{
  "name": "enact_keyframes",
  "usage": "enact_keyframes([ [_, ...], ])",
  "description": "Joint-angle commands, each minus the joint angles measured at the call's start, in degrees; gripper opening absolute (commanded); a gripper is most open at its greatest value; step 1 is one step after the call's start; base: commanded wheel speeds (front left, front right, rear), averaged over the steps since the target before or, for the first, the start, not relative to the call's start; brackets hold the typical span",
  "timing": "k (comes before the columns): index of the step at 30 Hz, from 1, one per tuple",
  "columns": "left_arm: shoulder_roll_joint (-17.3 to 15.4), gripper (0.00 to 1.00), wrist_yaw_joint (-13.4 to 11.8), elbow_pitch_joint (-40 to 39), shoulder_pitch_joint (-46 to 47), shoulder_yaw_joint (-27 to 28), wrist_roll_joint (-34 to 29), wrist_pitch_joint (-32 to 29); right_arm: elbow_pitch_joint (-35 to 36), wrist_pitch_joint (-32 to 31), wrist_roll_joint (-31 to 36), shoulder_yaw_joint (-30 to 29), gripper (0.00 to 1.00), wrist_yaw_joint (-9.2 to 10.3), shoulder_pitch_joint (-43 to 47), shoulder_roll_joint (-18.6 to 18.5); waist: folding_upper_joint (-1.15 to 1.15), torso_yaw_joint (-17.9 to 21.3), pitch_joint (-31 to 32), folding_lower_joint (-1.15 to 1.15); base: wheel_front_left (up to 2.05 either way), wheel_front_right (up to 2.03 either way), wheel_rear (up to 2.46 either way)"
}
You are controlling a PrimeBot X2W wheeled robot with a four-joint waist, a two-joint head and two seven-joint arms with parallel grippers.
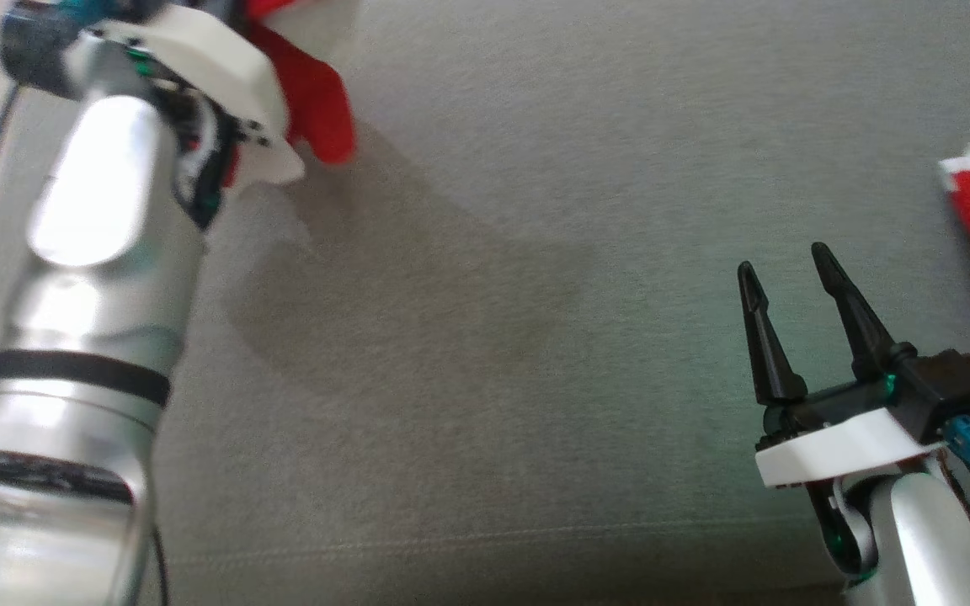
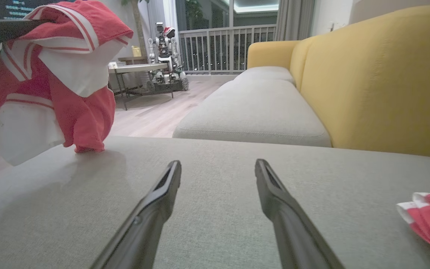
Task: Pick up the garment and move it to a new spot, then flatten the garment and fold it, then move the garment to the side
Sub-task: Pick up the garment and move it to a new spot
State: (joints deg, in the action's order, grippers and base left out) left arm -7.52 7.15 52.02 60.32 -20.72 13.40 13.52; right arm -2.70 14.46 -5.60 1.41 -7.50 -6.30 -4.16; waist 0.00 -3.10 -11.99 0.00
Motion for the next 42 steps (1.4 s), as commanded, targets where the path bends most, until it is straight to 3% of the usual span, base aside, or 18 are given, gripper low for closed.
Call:
enact_keyframes([
  [1, -1.2, 0.0, 0.3, -3.9, 1.3, 0.0, 1.0, -0.7, 2.3, 0.5, -0.3, 1.2, 1.0, 0.01, -0.2, 0.4, 0.0, 3.7, 3.0, 0.0, 0.0, 0.0, 0.0],
  [9, 1.1, 0.0, 0.3, -13.6, -2.9, -5.0, 6.0, -6.2, 3.1, 0.5, -0.7, 1.1, 1.0, 0.01, 0.6, 1.1, 0.0, 11.5, 4.8, 0.0, 0.0, 0.0, 0.0],
  [15, 3.1, 0.0, -0.4, -16.5, -6.4, -7.3, 8.2, -9.6, 3.5, 0.5, -1.3, 1.5, 1.0, 0.01, 0.6, 1.2, 0.0, 16.8, 3.0, 0.0, 0.0, 0.0, 0.0],
  [25, 4.6, 0.0, -3.6, -10.7, -11.9, -13.1, 9.8, -8.3, 3.7, 0.5, -3.4, 3.7, 1.0, 0.01, -1.4, 1.3, 0.0, 21.9, -2.7, 0.0, 0.0, 0.0, 0.0],
  [30, 4.6, 0.0, -3.8, -5.1, -12.8, -16.6, 11.9, -6.1, 3.4, 0.5, -3.8, 4.2, 1.0, 0.01, -2.9, 1.3, 0.0, 23.6, -4.5, 0.0, 0.0, 0.0, 0.0],
  [31, 4.6, 0.98, -3.6, -4.7, -12.9, -17.2, 12.7, -5.3, 3.2, 0.5, -3.8, 4.2, 1.0, 0.01, -2.9, 1.3, 0.0, 23.6, -4.5, 0.0, 0.0, 0.0, 0.0],
  [35, 4.6, 1.0, -4.1, -5.6, -13.0, -19.4, 15.7, -1.7, 2.3, 0.5, -4.0, 4.6, 1.0, 0.01, -2.2, 1.3, 0.0, 22.5, -3.1, 0.0, 0.0, 0.0, 0.0],
  [42, 4.6, 1.0, -8.5, -14.6, -17.9, -18.0, 17.0, 1.4, 0.5, 0.5, -6.2, 4.3, 1.0, 0.01, -0.3, 1.3, 0.0, 16.4, 2.2, 0.0, 0.0, 0.0, 0.0],
])
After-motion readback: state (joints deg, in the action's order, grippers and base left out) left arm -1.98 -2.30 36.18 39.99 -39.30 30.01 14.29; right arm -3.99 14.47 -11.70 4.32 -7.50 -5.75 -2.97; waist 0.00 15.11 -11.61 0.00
